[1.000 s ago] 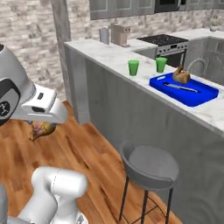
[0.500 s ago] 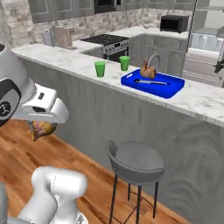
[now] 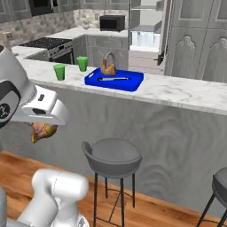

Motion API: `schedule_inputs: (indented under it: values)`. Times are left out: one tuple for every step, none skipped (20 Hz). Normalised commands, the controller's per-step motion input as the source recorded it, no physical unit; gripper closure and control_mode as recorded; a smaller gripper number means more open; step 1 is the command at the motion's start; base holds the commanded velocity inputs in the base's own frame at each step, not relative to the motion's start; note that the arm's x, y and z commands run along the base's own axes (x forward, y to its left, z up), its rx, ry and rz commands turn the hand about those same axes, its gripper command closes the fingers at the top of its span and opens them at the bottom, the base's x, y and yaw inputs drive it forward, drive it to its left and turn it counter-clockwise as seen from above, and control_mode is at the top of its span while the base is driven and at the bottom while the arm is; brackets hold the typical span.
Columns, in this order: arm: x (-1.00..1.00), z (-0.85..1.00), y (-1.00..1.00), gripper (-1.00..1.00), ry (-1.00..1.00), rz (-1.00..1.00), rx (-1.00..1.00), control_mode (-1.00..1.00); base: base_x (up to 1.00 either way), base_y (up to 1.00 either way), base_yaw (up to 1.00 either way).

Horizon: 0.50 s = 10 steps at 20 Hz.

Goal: Gather the lime and eggplant from the fridge and place them on a tray on the dining counter. Then gather the chicken drumsticks from the fridge and place them on the other tray.

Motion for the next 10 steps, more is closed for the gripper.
schedule_inputs:
  values:
    - [0.00,0.00,0.00,1.00,0.00,0.00,0.00,1.00,0.51,0.25,-0.46]
    - [0.00,0.00,0.00,1.00,0.00,0.00,0.00,1.00,0.56,0.19,-0.41]
    - [0.00,0.00,0.00,1.00,0.00,0.00,0.00,1.00,0.61,0.16,-0.35]
    - [0.00,0.00,0.00,1.00,0.00,0.00,0.00,1.00,0.56,0.15,-0.27]
    - [0.00,0.00,0.00,1.00,0.00,0.00,0.00,1.00,0.64,0.21,-0.25]
    - [0.00,0.00,0.00,1.00,0.00,0.00,0.00,1.00,0.63,0.26,-0.24]
    - [0.00,0.00,0.00,1.00,0.00,0.00,0.00,1.00,0.57,0.24,-0.23]
    - [0.00,0.00,0.00,1.00,0.00,0.00,0.00,1.00,0.51,0.23,-0.22]
    - [0.00,0.00,0.00,1.00,0.00,0.00,0.00,1.00,0.41,0.24,-0.19]
    - [0.00,0.00,0.00,1.00,0.00,0.00,0.00,1.00,0.26,0.21,-0.16]
